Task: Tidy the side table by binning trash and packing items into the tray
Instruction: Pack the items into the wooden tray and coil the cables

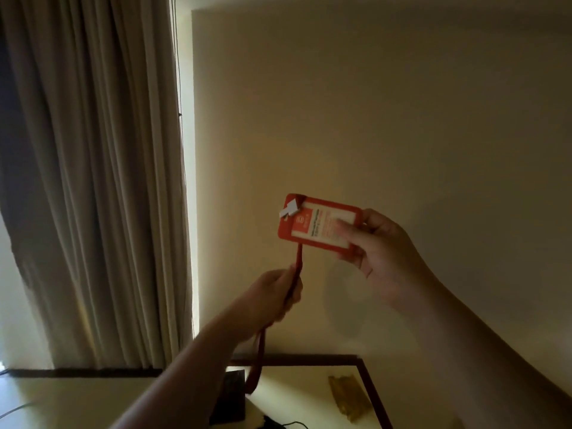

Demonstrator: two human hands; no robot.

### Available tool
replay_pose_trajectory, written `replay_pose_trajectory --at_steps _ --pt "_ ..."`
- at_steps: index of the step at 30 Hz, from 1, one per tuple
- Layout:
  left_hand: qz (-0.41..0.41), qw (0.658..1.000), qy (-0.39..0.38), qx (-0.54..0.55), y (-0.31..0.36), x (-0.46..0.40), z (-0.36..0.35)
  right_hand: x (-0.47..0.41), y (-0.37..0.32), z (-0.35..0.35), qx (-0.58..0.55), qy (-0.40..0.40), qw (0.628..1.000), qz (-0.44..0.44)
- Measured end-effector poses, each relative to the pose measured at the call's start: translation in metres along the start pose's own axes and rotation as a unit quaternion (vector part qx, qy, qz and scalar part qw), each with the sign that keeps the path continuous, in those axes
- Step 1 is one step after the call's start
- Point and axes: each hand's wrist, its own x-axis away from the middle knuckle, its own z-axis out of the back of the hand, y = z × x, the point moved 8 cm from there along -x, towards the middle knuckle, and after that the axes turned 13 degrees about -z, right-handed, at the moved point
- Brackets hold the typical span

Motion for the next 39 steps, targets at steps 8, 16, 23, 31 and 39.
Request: replay_pose_trajectory --at_steps 8,16,23,31,39 --pt "-0.028 0.973 0.048 -0.224 -0.011 0.069 -0.044 -0.017 0.054 0.045 0.229 0.193 0.954 0.023" --pt "-0.079 0.894 0.037 -0.438 0.036 0.039 0.021 0.03 0.182 0.019 0.186 -0.148 0.951 -0.196" --pt "0.084 0.98 -0.018 -0.178 -0.093 0.063 -0.008 0.07 0.162 -0.006 -0.123 -0.105 0.978 -0.129" --pt "0.094 0.963 0.047 -0.248 -0.134 0.161 -0.094 0.062 0.268 0.069 0.126 0.197 0.959 -0.157" --pt "0.146 0.927 -0.05 -0.341 -0.176 0.197 -0.067 0.14 0.4 0.034 0.149 -0.125 0.901 -0.389"
